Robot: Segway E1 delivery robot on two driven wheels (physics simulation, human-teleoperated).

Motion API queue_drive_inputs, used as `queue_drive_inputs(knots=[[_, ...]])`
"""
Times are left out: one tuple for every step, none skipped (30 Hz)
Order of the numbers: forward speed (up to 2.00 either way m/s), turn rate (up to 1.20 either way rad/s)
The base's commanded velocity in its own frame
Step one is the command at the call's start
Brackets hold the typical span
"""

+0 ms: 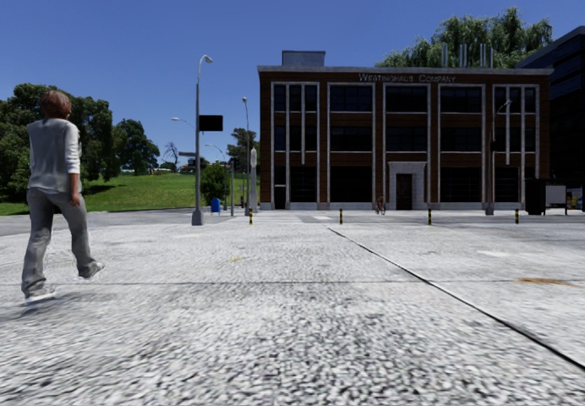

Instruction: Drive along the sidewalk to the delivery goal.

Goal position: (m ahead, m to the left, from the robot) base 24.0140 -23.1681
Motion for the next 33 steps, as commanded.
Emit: queue_drive_inputs(knots=[[2.0, 0.0], [2.0, 0.0], [2.0, 0.0], [2.0, 0.0], [2.0, 0.0], [2.0, 0.0], [2.0, 0.0], [2.0, 0.0], [2.0, 0.0], [2.0, 0.0], [2.0, 0.0], [2.0, 0.0], [2.0, 0.0], [2.0, 0.0], [2.0, 0.0], [2.0, 0.0], [2.0, 0.0], [2.0, 0.0], [2.0, 0.0], [2.0, 0.0], [2.0, 0.0], [2.0, 0.0], [2.0, 0.0], [2.0, 0.0], [2.0, 0.0], [2.0, 0.0], [2.0, 0.0], [2.0, 0.0], [2.0, 0.0], [2.0, 0.0], [2.0, 0.0], [2.0, 0.0], [2.0, 0.0]])
